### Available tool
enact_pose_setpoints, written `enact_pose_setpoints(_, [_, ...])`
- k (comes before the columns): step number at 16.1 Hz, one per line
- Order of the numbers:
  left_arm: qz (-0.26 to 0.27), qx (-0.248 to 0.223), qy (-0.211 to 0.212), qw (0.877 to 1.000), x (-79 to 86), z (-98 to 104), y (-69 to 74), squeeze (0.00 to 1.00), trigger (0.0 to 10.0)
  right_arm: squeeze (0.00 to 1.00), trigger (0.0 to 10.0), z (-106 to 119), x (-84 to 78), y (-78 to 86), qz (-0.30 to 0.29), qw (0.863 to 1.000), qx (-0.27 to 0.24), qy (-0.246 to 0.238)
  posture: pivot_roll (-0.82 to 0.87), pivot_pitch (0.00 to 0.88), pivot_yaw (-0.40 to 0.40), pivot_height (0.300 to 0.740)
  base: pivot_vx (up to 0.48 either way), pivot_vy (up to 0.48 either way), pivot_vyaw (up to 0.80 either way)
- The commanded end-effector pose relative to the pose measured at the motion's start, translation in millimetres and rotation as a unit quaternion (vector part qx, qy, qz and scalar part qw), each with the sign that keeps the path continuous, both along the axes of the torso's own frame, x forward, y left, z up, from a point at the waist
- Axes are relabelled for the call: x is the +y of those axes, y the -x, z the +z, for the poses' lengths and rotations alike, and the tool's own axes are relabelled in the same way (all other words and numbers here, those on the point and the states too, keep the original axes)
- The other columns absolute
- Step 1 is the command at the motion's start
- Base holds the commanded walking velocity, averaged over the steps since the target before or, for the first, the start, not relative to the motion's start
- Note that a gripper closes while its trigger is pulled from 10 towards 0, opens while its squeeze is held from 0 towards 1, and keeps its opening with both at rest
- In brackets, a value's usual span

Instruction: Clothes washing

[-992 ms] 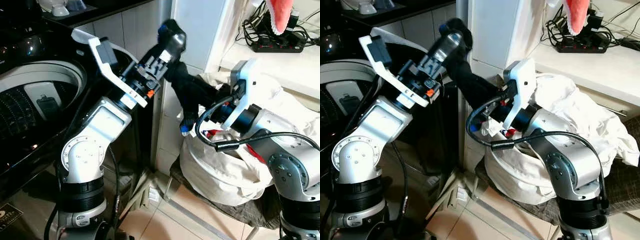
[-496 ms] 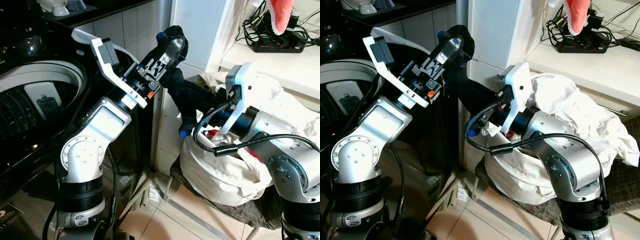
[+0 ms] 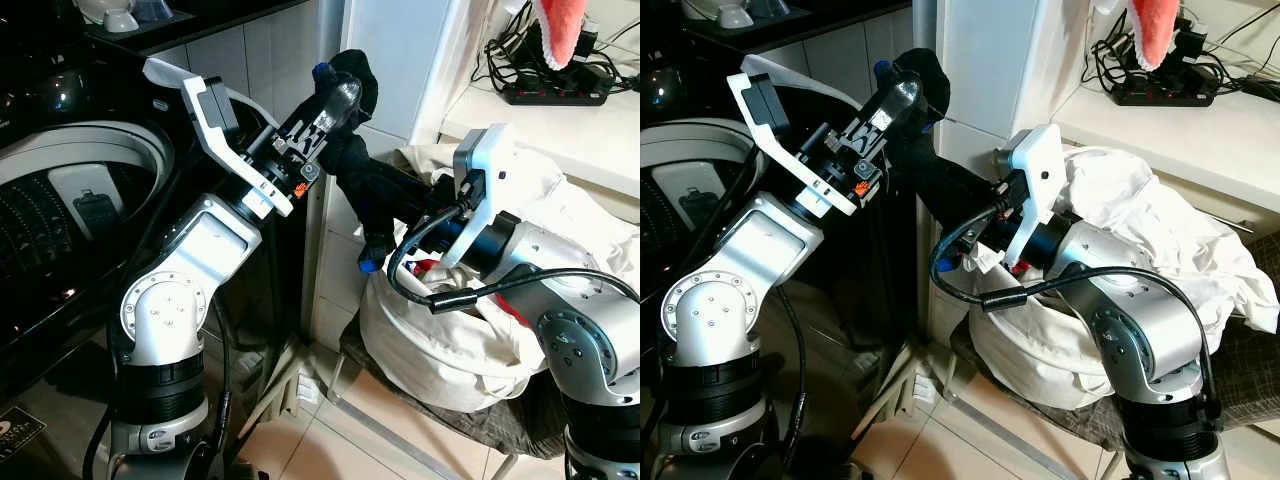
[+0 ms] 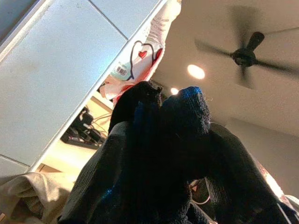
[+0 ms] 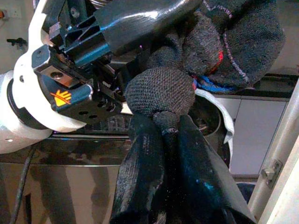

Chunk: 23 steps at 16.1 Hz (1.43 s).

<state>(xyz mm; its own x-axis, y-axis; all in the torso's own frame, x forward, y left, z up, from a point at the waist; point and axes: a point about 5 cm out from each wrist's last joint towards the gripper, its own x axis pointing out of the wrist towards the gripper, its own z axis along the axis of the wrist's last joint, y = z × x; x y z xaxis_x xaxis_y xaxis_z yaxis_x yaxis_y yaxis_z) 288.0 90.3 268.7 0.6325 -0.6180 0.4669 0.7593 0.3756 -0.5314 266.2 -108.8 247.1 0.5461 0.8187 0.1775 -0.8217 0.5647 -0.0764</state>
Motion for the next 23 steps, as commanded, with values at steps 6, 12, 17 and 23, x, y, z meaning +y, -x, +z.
enact_pose_setpoints(6, [-0.003,0.007,-0.023,1.000,-4.4,-4,-0.6,0.00,0.0,0.00,0.0,7,-1.7,1.5,-0.001,1.000,-0.024,0.009,-0.04,0.000,-0.036,0.740,0.000,0.000,0.00])
enact_pose_setpoints(12, [0.013,0.007,-0.037,0.999,-3.1,-6,-4.7,0.00,0.0,0.00,0.0,6,-2.2,-0.5,-0.009,0.999,-0.027,0.015,-0.04,0.000,-0.031,0.740,0.000,0.000,0.00])
enact_pose_setpoints(17, [0.035,0.008,-0.039,0.999,-0.2,-6,-9.8,0.00,0.0,0.00,4.5,6,-2.3,-1.7,-0.012,0.999,-0.031,0.020,-0.04,0.000,-0.031,0.740,0.000,0.000,0.00])
enact_pose_setpoints(23, [0.182,-0.016,-0.086,0.979,42.2,13,-39.1,0.00,0.0,0.82,10.0,6,-4.3,-5.8,-0.036,0.998,-0.038,0.027,-0.03,0.000,-0.030,0.740,0.000,0.000,0.00])
